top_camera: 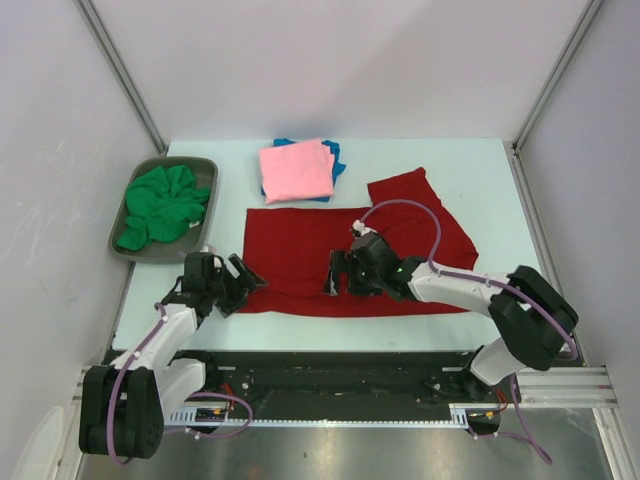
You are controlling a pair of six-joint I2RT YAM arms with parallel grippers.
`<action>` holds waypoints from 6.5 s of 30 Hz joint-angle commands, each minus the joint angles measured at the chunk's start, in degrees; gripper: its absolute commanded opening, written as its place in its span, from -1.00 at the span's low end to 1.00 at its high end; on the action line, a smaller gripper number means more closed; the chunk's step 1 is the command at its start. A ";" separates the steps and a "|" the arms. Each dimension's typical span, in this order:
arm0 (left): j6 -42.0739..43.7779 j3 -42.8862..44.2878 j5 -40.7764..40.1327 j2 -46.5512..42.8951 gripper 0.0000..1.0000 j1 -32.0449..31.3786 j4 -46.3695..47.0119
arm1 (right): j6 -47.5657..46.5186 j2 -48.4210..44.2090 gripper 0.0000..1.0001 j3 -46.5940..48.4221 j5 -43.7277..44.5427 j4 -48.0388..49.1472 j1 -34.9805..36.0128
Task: Fold and stack the t-shirts
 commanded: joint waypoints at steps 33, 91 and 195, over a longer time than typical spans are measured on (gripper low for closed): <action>1.66 -1.38 -5.69 2.55 0.79 -0.25 -3.41 | 1.57 15.05 0.99 0.72 -5.28 15.55 -11.55; -23.65 -7.44 -6.73 -22.07 0.86 -12.73 -17.48 | 19.32 -62.55 0.94 -28.80 11.16 -33.14 -26.76; -20.92 -8.58 -12.37 -29.35 -1.00 -7.54 -30.65 | 24.06 -53.84 -1.00 -26.26 17.48 -44.74 -25.89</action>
